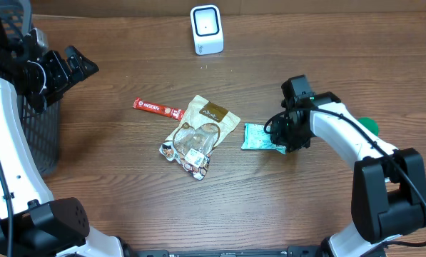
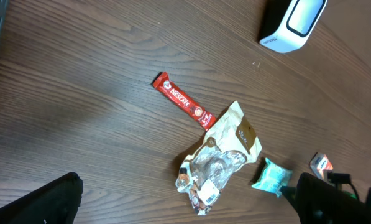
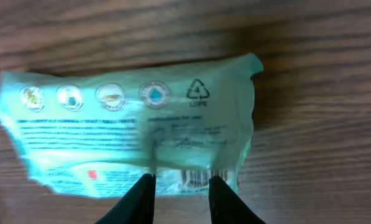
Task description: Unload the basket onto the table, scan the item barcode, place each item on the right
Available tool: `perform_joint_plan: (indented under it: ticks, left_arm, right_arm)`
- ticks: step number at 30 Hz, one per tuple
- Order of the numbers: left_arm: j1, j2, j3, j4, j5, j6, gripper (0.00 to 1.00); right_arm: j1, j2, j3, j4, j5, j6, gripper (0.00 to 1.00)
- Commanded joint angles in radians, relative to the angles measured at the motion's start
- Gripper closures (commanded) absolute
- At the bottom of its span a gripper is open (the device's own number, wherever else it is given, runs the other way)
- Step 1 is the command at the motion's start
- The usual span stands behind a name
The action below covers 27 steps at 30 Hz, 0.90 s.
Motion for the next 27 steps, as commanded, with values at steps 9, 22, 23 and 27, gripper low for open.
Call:
perform_joint_plan:
  ticks: [9,22,23,27]
  left_arm:
    - [-0.006,0.001,-0.002,0.001,0.000,-0.006,0.00]
    - [-0.006,0.001,-0.002,0.001,0.000,-0.006,0.00]
    - [-0.006,0.002,-0.002,0.002,0.001,-0.006,0.00]
    - [-0.006,0.001,-0.002,0.001,0.000,-0.006,0.00]
  right_arm:
    - [0.005,0.005,-0.136,0.166,-0.006,-0.010,0.75]
    - [0.004,0.003,-0.124,0.151,-0.011,-0.010,0.19]
    - [0.004,0.001,-0.108,0.137,-0.023,-0.010,0.14]
    - [0.003,-0.023,0.018,0.024,-0.051,-0.016,0.11]
